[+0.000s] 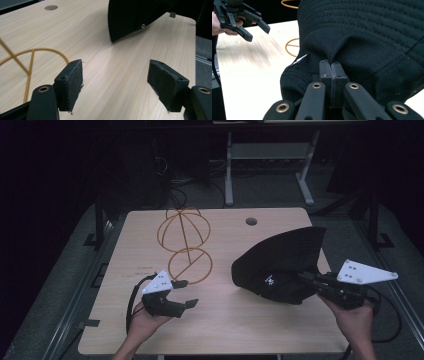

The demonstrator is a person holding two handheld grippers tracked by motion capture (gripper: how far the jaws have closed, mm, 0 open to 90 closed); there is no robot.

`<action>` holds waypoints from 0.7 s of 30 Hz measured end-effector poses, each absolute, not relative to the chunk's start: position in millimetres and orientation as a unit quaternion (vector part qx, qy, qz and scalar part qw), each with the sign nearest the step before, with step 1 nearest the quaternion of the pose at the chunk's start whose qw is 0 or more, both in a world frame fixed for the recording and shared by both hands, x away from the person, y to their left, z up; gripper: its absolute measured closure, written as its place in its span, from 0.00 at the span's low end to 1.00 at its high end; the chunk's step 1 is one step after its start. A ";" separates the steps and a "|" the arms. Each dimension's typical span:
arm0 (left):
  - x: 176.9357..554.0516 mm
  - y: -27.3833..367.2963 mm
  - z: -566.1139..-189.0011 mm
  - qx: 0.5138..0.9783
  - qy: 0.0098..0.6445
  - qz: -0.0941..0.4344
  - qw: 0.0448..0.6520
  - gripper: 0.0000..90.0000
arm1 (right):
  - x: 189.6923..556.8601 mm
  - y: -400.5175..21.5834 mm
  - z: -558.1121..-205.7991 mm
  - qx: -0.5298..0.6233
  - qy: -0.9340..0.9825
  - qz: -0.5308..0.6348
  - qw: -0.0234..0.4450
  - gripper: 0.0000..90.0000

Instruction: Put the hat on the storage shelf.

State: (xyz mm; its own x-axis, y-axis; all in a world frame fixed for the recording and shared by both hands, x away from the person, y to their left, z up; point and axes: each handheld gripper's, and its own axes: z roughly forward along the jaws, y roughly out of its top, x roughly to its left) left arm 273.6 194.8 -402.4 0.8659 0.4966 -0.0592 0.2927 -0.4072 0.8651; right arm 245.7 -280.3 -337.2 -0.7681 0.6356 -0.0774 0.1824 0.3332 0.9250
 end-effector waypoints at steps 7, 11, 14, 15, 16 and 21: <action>272.5 206.5 -409.7 0.832 0.248 0.107 0.485 0.30 | 252.0 -275.9 -327.0 0.252 0.790 0.516 0.215 1.00; 273.9 212.1 -411.3 0.828 0.255 0.110 0.487 0.30 | 255.4 -272.6 -320.1 0.243 0.792 0.516 0.217 1.00; 274.3 214.6 -412.1 0.826 0.257 0.111 0.489 0.30 | 257.6 -269.5 -315.2 0.239 0.791 0.517 0.222 1.00; 274.0 215.1 -412.5 0.826 0.257 0.112 0.488 0.30 | 258.6 -268.5 -313.3 0.236 0.791 0.518 0.222 1.00; 273.8 215.5 -413.2 0.826 0.257 0.114 0.488 0.30 | 259.6 -267.4 -311.6 0.235 0.792 0.517 0.222 1.00; 273.5 219.4 -415.1 0.828 0.254 0.118 0.486 0.28 | 264.5 -262.5 -305.0 0.234 0.795 0.517 0.215 1.00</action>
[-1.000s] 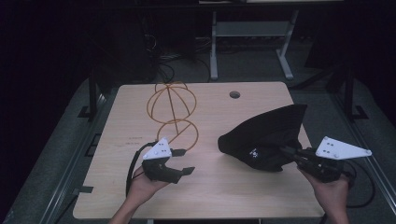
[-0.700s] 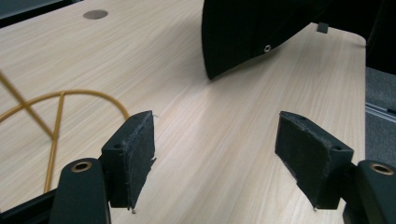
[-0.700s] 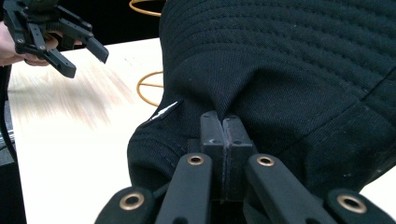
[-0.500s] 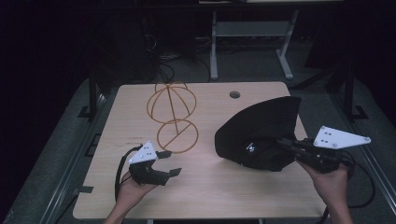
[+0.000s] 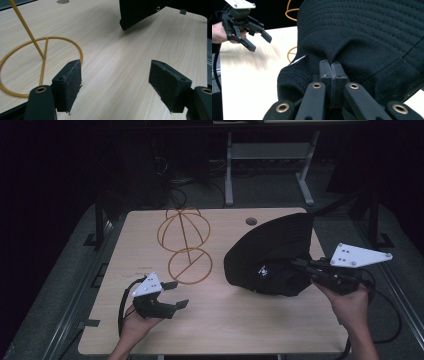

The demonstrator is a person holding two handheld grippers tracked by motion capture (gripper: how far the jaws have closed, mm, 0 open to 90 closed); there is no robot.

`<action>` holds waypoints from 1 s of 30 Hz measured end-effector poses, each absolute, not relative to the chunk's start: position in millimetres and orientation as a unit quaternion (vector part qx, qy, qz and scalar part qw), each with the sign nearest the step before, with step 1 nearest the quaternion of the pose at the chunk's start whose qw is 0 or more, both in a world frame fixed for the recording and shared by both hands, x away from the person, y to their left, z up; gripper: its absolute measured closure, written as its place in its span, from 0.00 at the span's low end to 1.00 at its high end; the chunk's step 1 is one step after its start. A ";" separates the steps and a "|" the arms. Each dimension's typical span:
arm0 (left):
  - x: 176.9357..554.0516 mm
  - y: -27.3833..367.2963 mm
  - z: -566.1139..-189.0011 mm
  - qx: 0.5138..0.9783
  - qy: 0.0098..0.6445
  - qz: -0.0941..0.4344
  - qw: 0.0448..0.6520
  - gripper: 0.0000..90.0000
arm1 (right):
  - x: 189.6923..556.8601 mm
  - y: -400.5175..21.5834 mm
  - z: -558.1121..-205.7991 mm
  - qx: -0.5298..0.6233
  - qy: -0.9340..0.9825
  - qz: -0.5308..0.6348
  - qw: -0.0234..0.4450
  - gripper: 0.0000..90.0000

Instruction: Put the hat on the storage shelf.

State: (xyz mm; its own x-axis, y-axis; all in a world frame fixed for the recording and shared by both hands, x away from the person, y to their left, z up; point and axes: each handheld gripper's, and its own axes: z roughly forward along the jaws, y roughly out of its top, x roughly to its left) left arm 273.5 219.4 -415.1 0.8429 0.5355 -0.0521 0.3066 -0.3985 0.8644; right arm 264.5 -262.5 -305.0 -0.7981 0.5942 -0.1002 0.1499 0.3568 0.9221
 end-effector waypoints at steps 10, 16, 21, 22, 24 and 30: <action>275.1 222.5 -417.8 0.829 0.259 0.121 0.481 0.22 | 272.4 -254.9 -294.4 0.230 0.795 0.518 0.214 1.00; 274.4 221.9 -419.7 0.830 0.260 0.124 0.477 0.20 | 279.0 -247.5 -283.4 0.219 0.796 0.522 0.215 1.00; 275.5 224.4 -421.2 0.830 0.262 0.126 0.476 0.20 | 284.5 -239.5 -277.2 0.213 0.797 0.524 0.212 1.00; 275.9 225.3 -420.9 0.829 0.261 0.127 0.478 0.20 | 286.0 -238.0 -276.2 0.211 0.797 0.524 0.211 1.00; 276.1 226.5 -420.4 0.828 0.263 0.132 0.477 0.20 | 288.6 -235.3 -274.4 0.208 0.797 0.527 0.209 1.00; 277.7 229.2 -421.2 0.827 0.263 0.137 0.478 0.20 | 295.1 -228.1 -265.7 0.200 0.798 0.531 0.202 1.00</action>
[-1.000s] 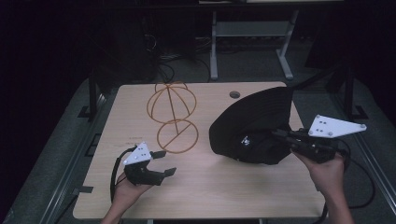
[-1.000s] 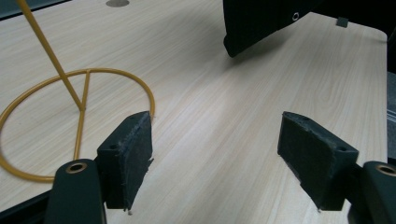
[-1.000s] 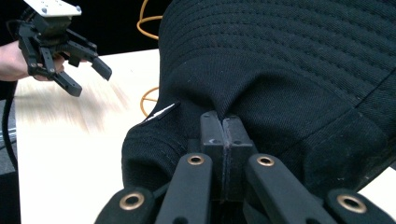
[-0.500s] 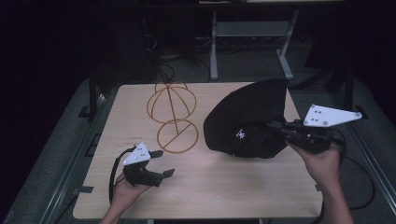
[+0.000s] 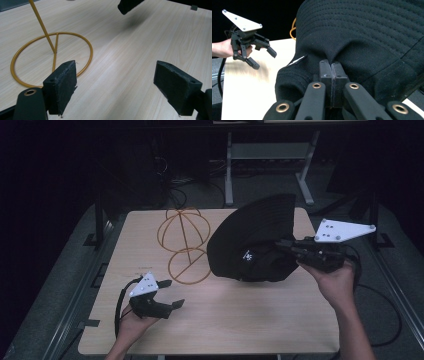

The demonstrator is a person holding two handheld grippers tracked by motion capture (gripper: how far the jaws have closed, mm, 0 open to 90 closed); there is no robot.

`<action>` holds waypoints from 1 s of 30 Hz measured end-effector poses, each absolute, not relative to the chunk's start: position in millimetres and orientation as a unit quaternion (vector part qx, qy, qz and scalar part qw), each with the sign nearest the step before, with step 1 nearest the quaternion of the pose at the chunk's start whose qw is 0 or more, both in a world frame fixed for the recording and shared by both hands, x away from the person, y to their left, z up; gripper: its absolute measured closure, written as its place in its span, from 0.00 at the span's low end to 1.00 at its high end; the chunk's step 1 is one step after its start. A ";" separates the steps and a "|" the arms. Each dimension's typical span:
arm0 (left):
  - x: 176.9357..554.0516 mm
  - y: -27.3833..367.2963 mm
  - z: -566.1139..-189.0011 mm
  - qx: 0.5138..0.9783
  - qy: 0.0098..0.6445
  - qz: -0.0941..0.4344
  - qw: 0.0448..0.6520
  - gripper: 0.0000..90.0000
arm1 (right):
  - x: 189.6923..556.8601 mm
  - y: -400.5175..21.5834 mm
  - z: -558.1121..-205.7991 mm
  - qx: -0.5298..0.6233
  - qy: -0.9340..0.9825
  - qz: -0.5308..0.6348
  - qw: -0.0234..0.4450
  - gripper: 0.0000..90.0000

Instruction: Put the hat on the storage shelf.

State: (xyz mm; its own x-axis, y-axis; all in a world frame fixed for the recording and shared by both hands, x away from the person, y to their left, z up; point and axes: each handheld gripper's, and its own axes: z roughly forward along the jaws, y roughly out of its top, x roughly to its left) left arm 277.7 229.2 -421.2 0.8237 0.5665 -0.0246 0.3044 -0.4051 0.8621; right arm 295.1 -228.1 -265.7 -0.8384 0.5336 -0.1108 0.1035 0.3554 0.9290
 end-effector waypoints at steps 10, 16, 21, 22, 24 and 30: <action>281.5 231.5 -423.8 0.827 0.267 0.142 0.474 0.20 | 303.7 -215.6 -251.8 0.180 0.801 0.534 0.204 1.00; 282.3 232.3 -424.4 0.826 0.267 0.142 0.476 0.20 | 310.2 -204.5 -245.4 0.169 0.805 0.533 0.199 1.00; 282.4 233.3 -425.1 0.829 0.265 0.139 0.473 0.20 | 316.4 -195.2 -240.4 0.163 0.808 0.533 0.193 1.00; 282.5 233.7 -425.6 0.828 0.265 0.139 0.474 0.20 | 317.5 -193.6 -239.3 0.161 0.807 0.534 0.193 1.00; 282.4 234.2 -426.1 0.826 0.268 0.138 0.476 0.20 | 319.2 -190.8 -237.0 0.160 0.807 0.535 0.191 1.00; 281.7 234.9 -425.3 0.825 0.267 0.141 0.479 0.20 | 326.3 -180.4 -231.2 0.154 0.804 0.545 0.181 1.00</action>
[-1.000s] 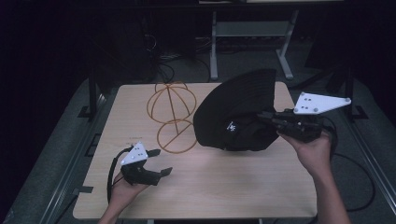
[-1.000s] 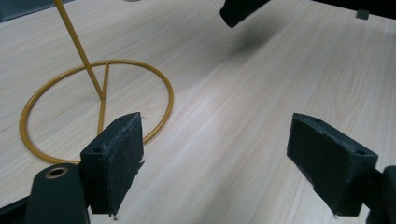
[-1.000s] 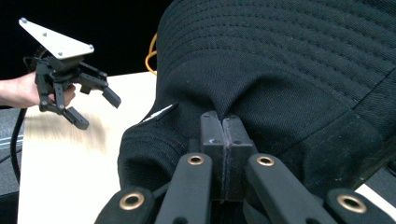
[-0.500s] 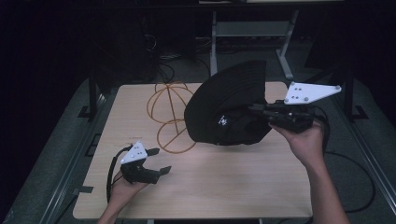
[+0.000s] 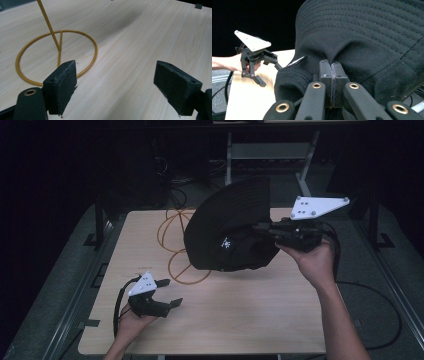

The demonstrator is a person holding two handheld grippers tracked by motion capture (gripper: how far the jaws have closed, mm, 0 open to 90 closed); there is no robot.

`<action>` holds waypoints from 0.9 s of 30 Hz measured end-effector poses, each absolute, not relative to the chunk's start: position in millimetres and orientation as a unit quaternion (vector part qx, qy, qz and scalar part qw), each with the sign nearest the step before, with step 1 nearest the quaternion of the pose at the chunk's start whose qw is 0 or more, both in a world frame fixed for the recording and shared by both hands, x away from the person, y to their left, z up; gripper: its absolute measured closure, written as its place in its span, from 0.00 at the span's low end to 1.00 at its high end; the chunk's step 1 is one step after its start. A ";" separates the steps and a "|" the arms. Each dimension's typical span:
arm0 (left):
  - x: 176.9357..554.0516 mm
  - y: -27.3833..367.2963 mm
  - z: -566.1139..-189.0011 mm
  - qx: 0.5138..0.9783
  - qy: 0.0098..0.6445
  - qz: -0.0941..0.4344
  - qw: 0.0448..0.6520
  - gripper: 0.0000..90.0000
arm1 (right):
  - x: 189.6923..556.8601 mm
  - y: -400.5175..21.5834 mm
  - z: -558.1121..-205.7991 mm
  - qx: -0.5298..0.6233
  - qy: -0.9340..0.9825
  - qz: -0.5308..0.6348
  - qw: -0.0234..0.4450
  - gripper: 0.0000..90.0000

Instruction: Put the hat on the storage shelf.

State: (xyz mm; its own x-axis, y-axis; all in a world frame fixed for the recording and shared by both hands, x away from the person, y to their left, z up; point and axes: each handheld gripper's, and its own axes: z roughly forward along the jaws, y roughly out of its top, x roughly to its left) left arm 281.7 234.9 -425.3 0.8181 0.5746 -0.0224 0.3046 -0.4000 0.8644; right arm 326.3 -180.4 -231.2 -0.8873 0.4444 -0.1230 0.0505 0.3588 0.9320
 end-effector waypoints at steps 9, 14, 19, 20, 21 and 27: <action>280.6 233.4 -425.9 0.826 0.264 0.139 0.479 0.20 | 341.9 -153.9 -223.4 0.141 0.806 0.551 0.164 1.00; 279.9 232.8 -426.7 0.826 0.261 0.139 0.479 0.20 | 348.2 -141.8 -219.3 0.135 0.807 0.553 0.157 1.00; 279.2 231.7 -426.9 0.836 0.248 0.140 0.469 0.20 | 354.6 -131.9 -215.7 0.130 0.811 0.550 0.155 1.00; 279.2 231.4 -427.2 0.836 0.247 0.139 0.470 0.20 | 355.8 -130.3 -215.2 0.130 0.811 0.550 0.152 1.00; 279.1 231.1 -427.5 0.836 0.247 0.137 0.470 0.20 | 357.1 -128.7 -214.6 0.130 0.811 0.549 0.151 1.00; 278.8 230.2 -428.5 0.837 0.245 0.137 0.469 0.20 | 363.4 -119.2 -209.3 0.130 0.811 0.552 0.145 1.00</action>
State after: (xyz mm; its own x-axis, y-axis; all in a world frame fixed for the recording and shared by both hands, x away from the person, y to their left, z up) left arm 278.8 230.2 -428.5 0.8425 0.5387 -0.0014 0.2825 -0.4397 0.8526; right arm 363.4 -119.2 -209.3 -0.9243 0.3703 -0.0921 0.0497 0.3562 0.9331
